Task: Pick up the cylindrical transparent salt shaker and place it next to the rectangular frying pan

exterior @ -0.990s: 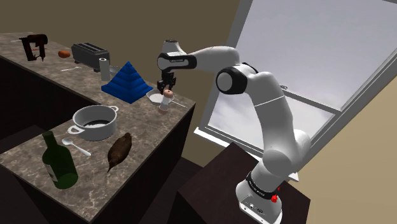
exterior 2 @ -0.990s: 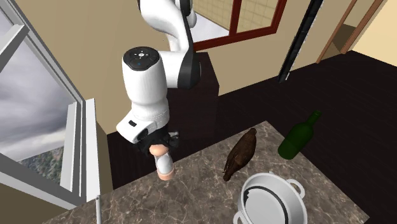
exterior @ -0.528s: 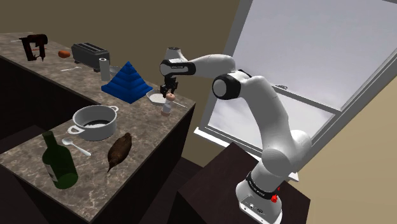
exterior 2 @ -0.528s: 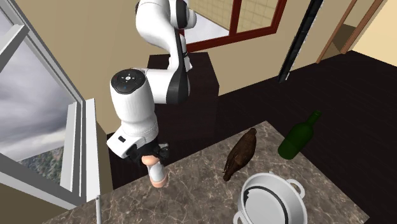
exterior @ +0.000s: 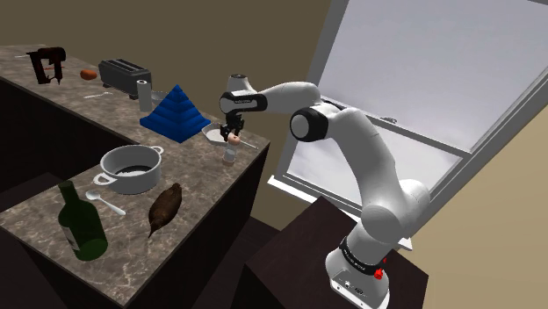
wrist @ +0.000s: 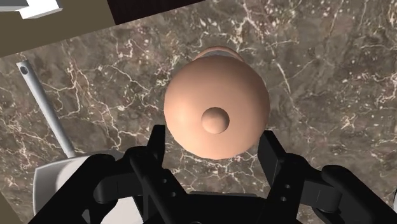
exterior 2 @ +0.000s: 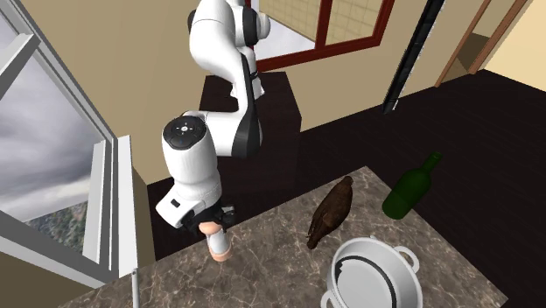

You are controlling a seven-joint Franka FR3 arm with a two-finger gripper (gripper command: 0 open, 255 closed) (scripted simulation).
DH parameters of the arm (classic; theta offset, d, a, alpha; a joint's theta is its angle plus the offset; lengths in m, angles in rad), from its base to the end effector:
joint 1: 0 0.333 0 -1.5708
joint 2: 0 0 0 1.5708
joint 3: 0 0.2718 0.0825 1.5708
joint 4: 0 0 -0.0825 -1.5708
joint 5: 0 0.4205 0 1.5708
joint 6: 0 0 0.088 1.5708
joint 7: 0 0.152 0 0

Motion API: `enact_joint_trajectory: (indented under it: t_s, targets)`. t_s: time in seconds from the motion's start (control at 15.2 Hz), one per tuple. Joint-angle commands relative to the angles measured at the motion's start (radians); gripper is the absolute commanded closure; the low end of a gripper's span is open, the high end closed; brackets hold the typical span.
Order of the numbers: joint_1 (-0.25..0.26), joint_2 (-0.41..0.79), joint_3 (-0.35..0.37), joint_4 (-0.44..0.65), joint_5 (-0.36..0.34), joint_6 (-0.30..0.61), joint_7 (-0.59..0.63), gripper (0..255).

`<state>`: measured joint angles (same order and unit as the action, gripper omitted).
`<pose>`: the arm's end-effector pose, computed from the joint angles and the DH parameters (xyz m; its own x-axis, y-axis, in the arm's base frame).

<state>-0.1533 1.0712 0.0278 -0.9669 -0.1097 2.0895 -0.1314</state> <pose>0.7783 -0.1144 0.1282 0.9982 0.0443 0.0401 0.0410 -0.9960 0.0794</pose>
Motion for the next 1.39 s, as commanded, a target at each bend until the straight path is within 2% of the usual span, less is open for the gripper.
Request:
enact_joint_trajectory:
  t_s: [0.0, 0.33, 0.86, 0.92, 1.25, 1.32]
  targets:
    - [-0.001, 0.024, -0.001, 0.012, 0.000, 0.012, 0.000, 255]
    - [0.000, 0.072, -0.002, 0.032, -0.001, 0.041, 0.002, 255]
    - [0.000, 0.074, -0.002, 0.033, -0.001, 0.042, 0.002, 255]
    - [0.000, 0.074, -0.002, 0.033, -0.001, 0.042, 0.002, 0]
    - [0.000, 0.074, -0.002, 0.033, -0.001, 0.042, 0.002, 0]
    - [0.001, 0.045, -0.001, 0.013, -0.001, 0.032, 0.003, 0]
